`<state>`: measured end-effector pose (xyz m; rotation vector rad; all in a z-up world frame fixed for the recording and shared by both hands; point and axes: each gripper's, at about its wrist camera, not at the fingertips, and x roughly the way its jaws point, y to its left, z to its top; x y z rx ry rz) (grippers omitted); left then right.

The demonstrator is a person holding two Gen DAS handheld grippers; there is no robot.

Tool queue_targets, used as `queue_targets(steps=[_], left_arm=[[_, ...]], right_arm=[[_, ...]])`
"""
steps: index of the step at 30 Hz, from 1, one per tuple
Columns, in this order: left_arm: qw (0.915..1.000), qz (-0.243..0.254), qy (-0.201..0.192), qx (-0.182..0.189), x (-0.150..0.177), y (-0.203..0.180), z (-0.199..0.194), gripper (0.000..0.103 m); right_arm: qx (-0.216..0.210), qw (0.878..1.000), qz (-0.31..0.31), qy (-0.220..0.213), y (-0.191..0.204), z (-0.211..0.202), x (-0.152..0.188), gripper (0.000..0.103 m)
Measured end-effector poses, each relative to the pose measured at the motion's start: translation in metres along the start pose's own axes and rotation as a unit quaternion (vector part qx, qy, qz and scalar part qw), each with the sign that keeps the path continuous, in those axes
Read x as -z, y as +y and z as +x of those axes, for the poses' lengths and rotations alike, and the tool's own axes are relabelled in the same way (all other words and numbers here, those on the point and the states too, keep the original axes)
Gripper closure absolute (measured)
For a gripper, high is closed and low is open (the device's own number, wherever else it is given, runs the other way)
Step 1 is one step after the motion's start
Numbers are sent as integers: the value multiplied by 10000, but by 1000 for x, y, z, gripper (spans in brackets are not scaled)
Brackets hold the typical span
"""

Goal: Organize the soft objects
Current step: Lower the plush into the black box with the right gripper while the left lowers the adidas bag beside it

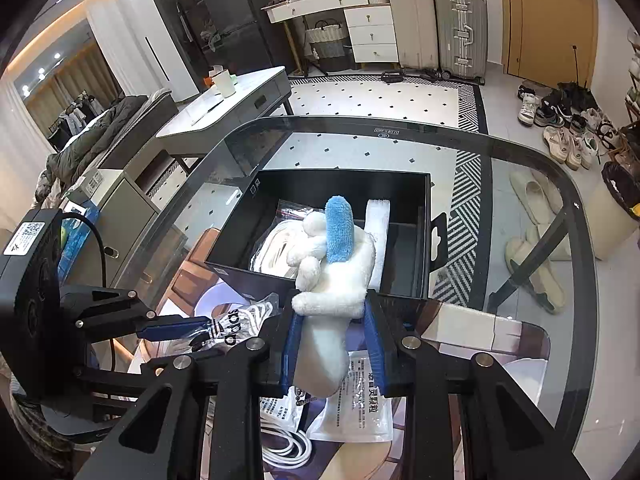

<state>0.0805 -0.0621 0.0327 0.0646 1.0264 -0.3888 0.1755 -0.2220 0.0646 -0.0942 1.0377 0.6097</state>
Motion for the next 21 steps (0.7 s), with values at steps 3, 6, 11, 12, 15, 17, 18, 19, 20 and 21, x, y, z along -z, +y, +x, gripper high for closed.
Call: queue_targets(steps=[3, 6, 11, 12, 15, 17, 18, 19, 20, 21], left_arm=[[10000, -5, -69, 10, -3, 0, -8, 82], [9999, -19, -155, -20, -6, -1, -14, 82], [9995, -63, -305, -110, -14, 2, -26, 82], [9994, -79, -328, -104, -16, 2, -27, 82], [9990, -107, -408, -141, -20, 5, -32, 82], [9988, -127, -433, -178, -24, 7, -34, 82], [9987, -140, -445, -186, -26, 8, -34, 82], [9986, -152, -460, -195, -28, 9, -35, 82], [9986, -155, -466, -202, -29, 10, -35, 82], [9985, -161, -477, -212, -32, 11, -36, 82]], right_arm=[[21, 10000, -13, -13, 0, -1, -4, 74], [28, 10000, -26, -29, 0, -2, -7, 74], [45, 10000, -30, -56, 0, -4, -13, 74], [39, 10000, -26, -56, 0, -4, -13, 74], [42, 10000, -22, -72, -1, -5, -16, 74], [49, 9999, -20, -87, 0, -6, -19, 74], [52, 9999, -20, -95, 0, -6, -20, 74], [57, 9999, -23, -105, 1, -7, -20, 74], [57, 9999, -21, -113, 1, -8, -22, 74], [62, 9999, -24, -118, 1, -9, -23, 74]])
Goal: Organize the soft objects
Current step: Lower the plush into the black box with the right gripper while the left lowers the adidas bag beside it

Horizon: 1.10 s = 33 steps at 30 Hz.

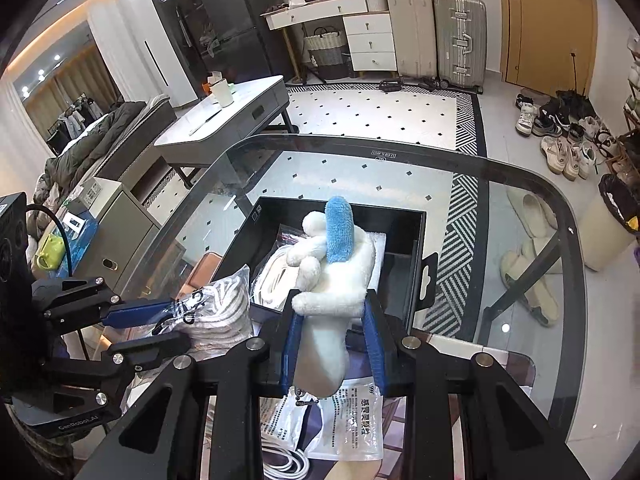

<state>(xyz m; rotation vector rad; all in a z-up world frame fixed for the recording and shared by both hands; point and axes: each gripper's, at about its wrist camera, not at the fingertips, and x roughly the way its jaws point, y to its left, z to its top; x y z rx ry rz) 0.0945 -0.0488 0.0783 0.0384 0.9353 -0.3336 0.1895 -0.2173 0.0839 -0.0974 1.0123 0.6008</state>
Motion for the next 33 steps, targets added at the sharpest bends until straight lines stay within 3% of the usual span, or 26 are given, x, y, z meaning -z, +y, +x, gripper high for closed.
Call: queue_targets(steps=[18, 33], left_arm=[[9994, -282, -153, -114, -38, 26, 17, 82], [9983, -564, 99, -139, -56, 32, 67, 82]], right_arm=[[-12, 10000, 55, -76, -7, -1, -35, 74], [52, 9992, 87, 385, -19, 52, -59, 74]])
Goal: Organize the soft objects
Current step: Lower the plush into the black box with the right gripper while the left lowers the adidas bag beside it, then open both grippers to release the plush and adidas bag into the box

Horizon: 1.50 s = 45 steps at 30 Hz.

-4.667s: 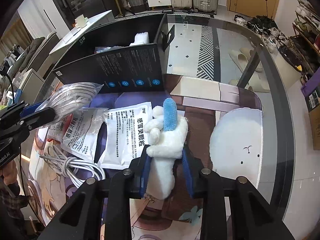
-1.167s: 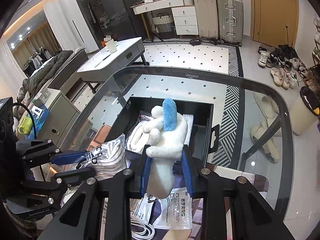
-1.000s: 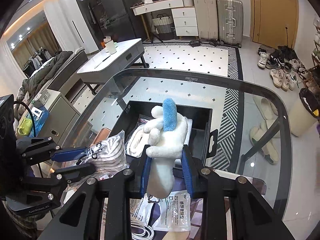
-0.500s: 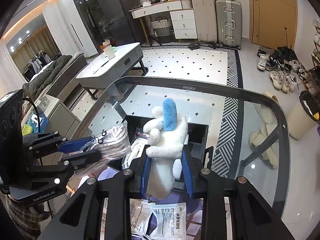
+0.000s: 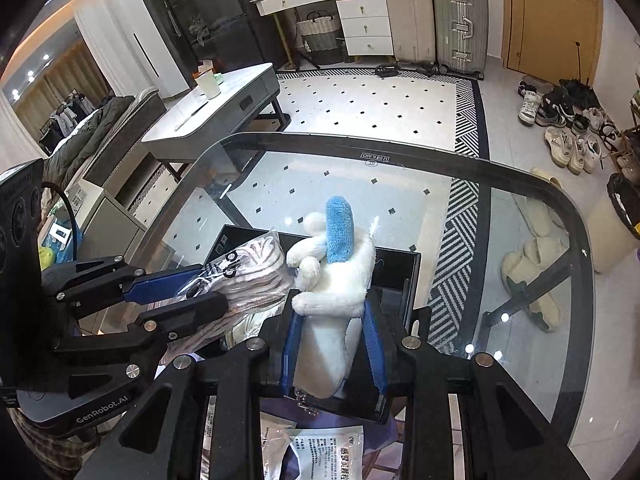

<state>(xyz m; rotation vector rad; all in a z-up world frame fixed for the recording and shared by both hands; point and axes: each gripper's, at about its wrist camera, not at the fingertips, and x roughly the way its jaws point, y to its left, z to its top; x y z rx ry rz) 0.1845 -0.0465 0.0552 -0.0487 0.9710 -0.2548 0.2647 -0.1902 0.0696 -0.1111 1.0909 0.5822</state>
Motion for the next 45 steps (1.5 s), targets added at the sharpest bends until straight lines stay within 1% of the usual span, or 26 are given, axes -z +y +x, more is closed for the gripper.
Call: queue_targets(steps=[6, 11, 17, 19, 20, 22, 26, 39, 40, 43, 44, 45], left_arm=[[9998, -150, 122, 41, 0, 3, 19, 82], [9995, -148, 268, 21, 3, 2, 32, 82], [9995, -177, 279, -1, 8, 1, 36, 83], [9990, -206, 385, 29, 12, 2, 40, 84], [9989, -212, 422, 32, 15, 2, 43, 84], [9987, -233, 446, 11, 21, 3, 46, 84], [9987, -213, 455, 56, 30, 2, 42, 84], [9983, -46, 570, 73, 51, -2, 26, 83], [9983, -13, 575, 44, 51, -3, 26, 83], [9986, 19, 519, -20, 51, -5, 22, 77], [9987, 24, 510, -46, 50, -6, 21, 68], [9988, 29, 487, -95, 50, -5, 19, 62]], right_arm=[[14, 9997, 28, 235, -7, 22, 0, 74], [37, 9992, 6, 387, -9, 35, 4, 74], [46, 9985, -58, 549, -9, 44, 12, 74], [45, 9980, -57, 620, -9, 48, 15, 74], [63, 9982, -114, 580, -7, 47, 17, 74], [0, 9979, -124, 631, -3, 46, 20, 74], [9, 9970, -255, 734, 5, 48, 30, 74], [-89, 9957, -465, 794, 30, 35, 67, 74], [-73, 9958, -468, 788, 30, 34, 69, 74], [-50, 9963, -417, 748, 30, 31, 71, 73], [-54, 9966, -403, 718, 29, 29, 71, 72], [-36, 9969, -405, 680, 29, 26, 72, 70]])
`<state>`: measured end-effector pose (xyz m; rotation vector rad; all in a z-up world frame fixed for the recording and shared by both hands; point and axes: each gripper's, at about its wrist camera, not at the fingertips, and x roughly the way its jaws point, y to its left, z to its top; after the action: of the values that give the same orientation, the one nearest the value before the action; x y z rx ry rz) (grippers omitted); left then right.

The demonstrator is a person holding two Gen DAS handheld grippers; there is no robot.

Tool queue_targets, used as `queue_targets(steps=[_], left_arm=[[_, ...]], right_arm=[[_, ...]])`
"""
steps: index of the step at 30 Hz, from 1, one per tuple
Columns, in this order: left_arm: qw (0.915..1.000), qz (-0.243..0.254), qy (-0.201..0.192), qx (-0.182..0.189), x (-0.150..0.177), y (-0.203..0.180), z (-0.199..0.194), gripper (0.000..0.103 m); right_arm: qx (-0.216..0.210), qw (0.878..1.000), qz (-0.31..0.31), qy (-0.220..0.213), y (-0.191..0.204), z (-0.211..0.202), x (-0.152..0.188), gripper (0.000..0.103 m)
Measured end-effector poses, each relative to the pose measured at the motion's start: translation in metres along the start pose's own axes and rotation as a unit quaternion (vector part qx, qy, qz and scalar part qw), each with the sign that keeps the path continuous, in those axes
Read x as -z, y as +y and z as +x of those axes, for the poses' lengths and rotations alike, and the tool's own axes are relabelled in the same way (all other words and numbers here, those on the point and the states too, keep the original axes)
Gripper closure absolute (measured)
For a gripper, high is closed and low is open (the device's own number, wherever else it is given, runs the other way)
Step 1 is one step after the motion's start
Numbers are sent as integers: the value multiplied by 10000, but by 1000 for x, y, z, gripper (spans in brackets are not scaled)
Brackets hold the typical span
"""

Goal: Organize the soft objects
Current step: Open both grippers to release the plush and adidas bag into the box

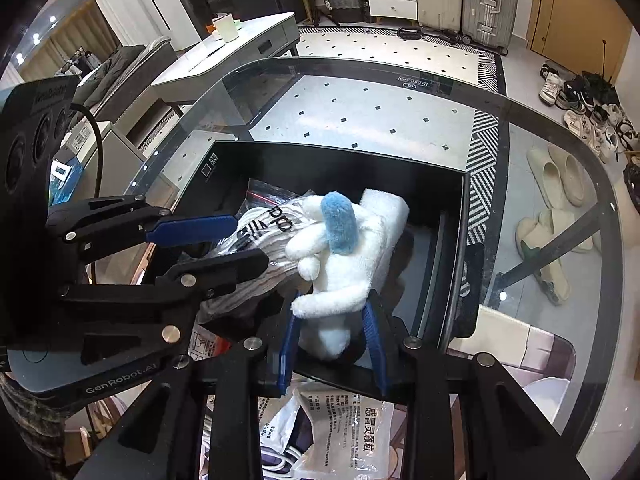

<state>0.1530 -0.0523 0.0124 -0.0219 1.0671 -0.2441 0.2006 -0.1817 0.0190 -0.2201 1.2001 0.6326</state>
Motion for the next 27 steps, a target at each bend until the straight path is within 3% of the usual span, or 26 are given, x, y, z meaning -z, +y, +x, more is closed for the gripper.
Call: queue_targets(steps=[5, 7, 10, 13, 14, 17, 27], left_arm=[[9999, -75, -80, 106, 0, 5, -11, 47], [9999, -31, -144, -3, 0, 4, -17, 37], [9997, -7, -224, 137, 4, 4, -25, 26], [9996, 77, -285, -9, 9, 0, -33, 10], [9993, 110, -336, -124, 11, 0, -36, 1], [9993, 69, -375, 29, 19, 4, -41, 0], [9993, -95, -345, 84, 45, 18, -45, 0]], right_arm=[[27, 9995, 41, -314, -2, -23, 11, 49], [54, 9988, 58, -475, -2, -34, 15, 36], [33, 9979, 82, -640, -4, -49, 19, 23], [96, 9972, 55, -739, -3, -60, 25, 17], [76, 9972, 59, -747, -3, -63, 28, 16], [132, 9970, 75, -765, -6, -71, 34, 9], [136, 9983, 168, -537, -15, -63, 60, 8]])
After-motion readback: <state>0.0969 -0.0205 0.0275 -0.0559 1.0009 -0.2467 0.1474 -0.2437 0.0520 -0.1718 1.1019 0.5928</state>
